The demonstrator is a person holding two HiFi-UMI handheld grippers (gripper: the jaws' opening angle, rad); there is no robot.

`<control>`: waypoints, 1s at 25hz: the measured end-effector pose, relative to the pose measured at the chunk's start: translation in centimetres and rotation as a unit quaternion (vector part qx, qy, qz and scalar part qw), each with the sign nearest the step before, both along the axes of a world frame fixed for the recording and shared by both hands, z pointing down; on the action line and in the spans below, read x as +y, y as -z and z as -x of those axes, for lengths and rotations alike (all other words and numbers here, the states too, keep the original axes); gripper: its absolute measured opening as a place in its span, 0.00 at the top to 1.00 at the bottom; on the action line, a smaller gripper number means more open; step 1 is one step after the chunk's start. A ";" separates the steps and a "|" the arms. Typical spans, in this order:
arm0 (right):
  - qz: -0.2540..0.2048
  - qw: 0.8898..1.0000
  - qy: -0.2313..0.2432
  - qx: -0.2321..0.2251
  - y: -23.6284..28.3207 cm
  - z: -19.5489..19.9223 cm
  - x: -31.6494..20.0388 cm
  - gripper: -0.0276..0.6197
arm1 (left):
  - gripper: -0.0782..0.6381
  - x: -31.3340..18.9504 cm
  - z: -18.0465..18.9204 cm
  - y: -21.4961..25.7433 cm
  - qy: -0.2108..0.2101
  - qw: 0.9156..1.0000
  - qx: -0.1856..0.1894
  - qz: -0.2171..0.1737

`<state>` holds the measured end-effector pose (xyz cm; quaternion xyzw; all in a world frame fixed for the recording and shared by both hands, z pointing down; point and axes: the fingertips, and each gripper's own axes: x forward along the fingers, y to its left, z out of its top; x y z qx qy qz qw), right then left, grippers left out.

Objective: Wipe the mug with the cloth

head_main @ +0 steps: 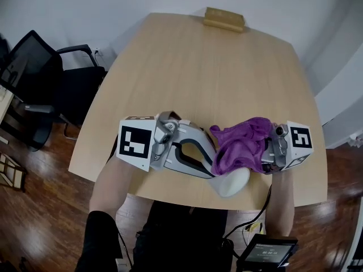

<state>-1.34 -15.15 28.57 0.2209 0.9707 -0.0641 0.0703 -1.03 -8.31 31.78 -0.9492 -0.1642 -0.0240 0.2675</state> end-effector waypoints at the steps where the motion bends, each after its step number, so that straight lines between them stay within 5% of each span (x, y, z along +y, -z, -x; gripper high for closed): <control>1: -0.001 1.000 0.004 0.015 -1.0 0.5 0.2 0.84 | 0.79 0.3 -0.2 -0.3 -0.007 1.000 0.000 0.006; 4: -0.002 0.999 -0.012 0.048 -2.8 1.5 -0.1 0.84 | 0.79 0.5 -0.4 -0.7 -0.016 1.000 -0.012 0.005; 8: -0.058 0.983 -0.119 0.125 -5.7 2.8 -3.3 0.84 | 0.79 0.2 -0.1 -0.2 -0.014 1.000 -0.003 0.007; 11: -0.071 0.983 -0.142 0.096 -4.2 1.8 -4.0 0.84 | 0.79 0.1 0.0 -0.2 -0.014 1.000 0.001 0.008; 16: -0.058 0.995 -0.038 -0.073 2.7 -1.6 0.8 0.84 | 0.79 0.3 0.4 0.2 -0.027 0.999 0.012 0.029; 21: -0.090 0.994 0.046 -0.040 1.1 -0.3 4.8 0.84 | 0.79 1.0 0.0 0.0 -0.057 0.997 0.007 0.043; 25: -0.032 0.997 0.063 -0.036 0.7 0.2 3.9 0.84 | 0.79 1.2 0.1 0.5 -0.067 0.995 0.023 0.063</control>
